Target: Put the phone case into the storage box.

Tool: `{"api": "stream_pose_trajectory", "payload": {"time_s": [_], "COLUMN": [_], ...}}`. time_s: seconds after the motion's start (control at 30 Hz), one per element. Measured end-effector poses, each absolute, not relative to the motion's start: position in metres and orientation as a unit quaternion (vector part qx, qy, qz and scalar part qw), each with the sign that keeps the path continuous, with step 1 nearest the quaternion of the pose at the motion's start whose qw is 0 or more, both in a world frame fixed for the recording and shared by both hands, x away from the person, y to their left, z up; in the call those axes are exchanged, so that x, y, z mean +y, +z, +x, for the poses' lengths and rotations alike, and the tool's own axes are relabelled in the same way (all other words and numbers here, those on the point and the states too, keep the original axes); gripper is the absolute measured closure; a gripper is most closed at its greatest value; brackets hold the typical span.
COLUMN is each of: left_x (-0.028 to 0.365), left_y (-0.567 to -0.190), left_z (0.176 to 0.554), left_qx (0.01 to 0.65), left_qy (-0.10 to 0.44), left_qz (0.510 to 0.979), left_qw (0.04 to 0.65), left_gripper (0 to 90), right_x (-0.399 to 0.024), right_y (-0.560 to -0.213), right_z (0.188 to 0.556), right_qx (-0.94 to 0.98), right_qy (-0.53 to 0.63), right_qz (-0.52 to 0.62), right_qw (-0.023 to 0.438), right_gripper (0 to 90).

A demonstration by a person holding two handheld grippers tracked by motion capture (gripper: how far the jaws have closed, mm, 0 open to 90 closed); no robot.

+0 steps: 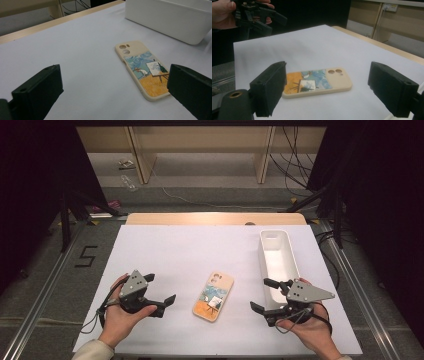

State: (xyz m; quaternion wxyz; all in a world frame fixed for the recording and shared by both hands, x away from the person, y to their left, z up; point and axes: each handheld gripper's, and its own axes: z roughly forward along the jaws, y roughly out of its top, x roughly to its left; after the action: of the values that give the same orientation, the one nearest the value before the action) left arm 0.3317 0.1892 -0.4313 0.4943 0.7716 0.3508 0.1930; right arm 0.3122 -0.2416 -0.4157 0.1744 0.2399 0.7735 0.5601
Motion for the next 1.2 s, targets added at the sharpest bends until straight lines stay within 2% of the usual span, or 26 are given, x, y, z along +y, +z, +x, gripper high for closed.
{"api": "stream_pose_trajectory", "payload": {"time_s": [0.23,0.3,0.33,0.43,0.57,0.7,0.97,1.2], "left_x": [0.189,0.188,0.188,0.187,0.186,0.186,0.188,0.19], "left_y": [-0.431,-0.431,-0.431,-0.431,-0.432,-0.432,-0.432,-0.434], "left_z": [0.331,0.332,0.332,0.333,0.333,0.333,0.334,0.334], "left_qx": [0.352,0.352,0.351,0.35,0.351,0.351,0.355,0.359], "left_qy": [0.192,0.191,0.191,0.19,0.19,0.19,0.189,0.195], "left_qz": [0.772,0.773,0.773,0.773,0.774,0.775,0.775,0.778], "left_qw": [0.493,0.493,0.493,0.493,0.491,0.489,0.487,0.477], "left_gripper": [0.0,0.0,0.0,0.0,0.0,0.0,0.0,0.4], "right_x": [-0.24,-0.236,-0.233,-0.217,-0.191,-0.161,-0.099,-0.068], "right_y": [-0.416,-0.415,-0.415,-0.413,-0.415,-0.419,-0.433,-0.449], "right_z": [0.312,0.311,0.311,0.312,0.316,0.322,0.34,0.356], "right_qx": [0.774,0.775,0.776,0.786,0.811,0.84,0.875,0.893], "right_qy": [0.56,0.558,0.559,0.551,0.531,0.49,0.431,0.386], "right_qz": [0.241,0.238,0.235,0.22,0.197,0.192,0.194,0.215], "right_qw": [0.175,0.175,0.172,0.172,0.144,0.129,0.105,0.084], "right_gripper": [16.7,21.1,24.7,44.1,70.0,90.0,90.0,90.0]}}
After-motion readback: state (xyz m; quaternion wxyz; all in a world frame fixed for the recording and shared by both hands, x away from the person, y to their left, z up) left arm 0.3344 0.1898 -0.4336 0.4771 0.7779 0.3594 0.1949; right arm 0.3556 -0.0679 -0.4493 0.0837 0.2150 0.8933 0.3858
